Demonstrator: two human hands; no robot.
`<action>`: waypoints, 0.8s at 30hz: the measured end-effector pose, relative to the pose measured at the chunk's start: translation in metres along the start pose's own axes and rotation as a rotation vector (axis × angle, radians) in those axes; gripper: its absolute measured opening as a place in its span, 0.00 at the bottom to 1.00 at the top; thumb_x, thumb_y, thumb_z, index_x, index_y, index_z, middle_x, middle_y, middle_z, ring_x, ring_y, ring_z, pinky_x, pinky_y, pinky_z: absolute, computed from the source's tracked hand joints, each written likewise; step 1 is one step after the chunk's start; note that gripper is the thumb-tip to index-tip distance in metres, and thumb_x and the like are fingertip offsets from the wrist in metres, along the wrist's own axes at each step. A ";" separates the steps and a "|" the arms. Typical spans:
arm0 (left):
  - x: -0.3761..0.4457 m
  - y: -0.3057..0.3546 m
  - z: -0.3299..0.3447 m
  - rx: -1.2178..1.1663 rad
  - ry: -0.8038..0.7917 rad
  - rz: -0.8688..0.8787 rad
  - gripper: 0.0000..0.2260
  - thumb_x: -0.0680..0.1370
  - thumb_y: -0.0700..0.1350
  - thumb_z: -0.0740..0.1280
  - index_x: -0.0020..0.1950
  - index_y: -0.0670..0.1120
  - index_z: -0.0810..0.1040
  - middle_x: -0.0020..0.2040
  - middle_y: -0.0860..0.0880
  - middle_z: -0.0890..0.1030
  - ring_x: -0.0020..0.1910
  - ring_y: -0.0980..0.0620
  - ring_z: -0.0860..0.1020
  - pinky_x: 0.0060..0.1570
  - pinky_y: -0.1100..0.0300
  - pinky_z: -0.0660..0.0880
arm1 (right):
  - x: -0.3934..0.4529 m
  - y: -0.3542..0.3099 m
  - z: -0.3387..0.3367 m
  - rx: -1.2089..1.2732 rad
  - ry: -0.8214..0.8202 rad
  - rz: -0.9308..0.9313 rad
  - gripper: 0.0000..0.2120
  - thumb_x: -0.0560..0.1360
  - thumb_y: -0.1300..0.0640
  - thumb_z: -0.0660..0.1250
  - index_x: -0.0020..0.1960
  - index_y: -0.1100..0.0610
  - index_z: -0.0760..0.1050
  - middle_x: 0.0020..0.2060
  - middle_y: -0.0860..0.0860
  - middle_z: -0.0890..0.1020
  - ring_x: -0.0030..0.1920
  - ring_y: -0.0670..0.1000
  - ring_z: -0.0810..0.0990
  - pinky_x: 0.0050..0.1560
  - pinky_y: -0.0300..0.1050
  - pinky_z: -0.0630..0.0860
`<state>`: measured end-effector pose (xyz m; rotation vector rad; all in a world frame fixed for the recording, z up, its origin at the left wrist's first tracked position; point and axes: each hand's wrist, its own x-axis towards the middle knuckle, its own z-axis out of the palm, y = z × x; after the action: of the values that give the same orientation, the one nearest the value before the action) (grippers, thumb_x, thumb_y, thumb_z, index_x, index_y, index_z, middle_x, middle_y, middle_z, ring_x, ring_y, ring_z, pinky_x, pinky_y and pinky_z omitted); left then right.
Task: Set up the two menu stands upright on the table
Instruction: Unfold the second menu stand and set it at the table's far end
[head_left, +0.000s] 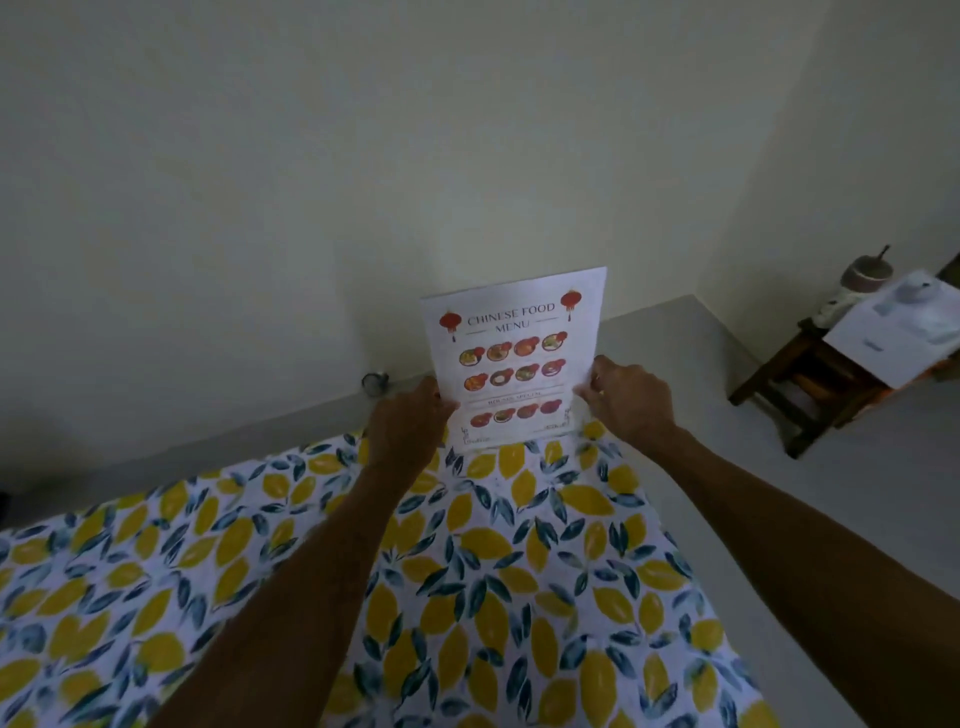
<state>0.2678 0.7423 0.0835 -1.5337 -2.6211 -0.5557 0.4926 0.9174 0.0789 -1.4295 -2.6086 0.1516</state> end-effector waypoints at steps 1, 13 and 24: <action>0.009 0.002 0.004 -0.002 -0.004 -0.015 0.16 0.78 0.56 0.67 0.55 0.44 0.78 0.44 0.42 0.83 0.36 0.42 0.82 0.37 0.51 0.80 | 0.010 0.004 0.004 0.001 -0.008 0.008 0.18 0.77 0.39 0.62 0.53 0.53 0.73 0.42 0.55 0.84 0.40 0.58 0.83 0.41 0.49 0.80; 0.048 -0.007 0.077 0.069 -0.121 -0.133 0.16 0.80 0.58 0.62 0.56 0.45 0.72 0.43 0.45 0.85 0.36 0.43 0.82 0.36 0.53 0.78 | 0.064 0.023 0.071 0.108 -0.112 0.031 0.16 0.78 0.40 0.61 0.51 0.54 0.70 0.41 0.55 0.82 0.39 0.57 0.81 0.41 0.49 0.78; 0.050 -0.014 0.095 -0.045 -0.201 -0.173 0.17 0.80 0.58 0.62 0.59 0.45 0.69 0.50 0.44 0.84 0.42 0.44 0.83 0.41 0.48 0.81 | 0.066 0.027 0.095 0.172 -0.081 -0.004 0.15 0.80 0.43 0.58 0.52 0.55 0.68 0.43 0.56 0.82 0.38 0.58 0.81 0.39 0.51 0.79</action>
<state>0.2432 0.8092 0.0025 -1.4540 -2.9325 -0.4980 0.4618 0.9869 -0.0123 -1.3859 -2.5883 0.4303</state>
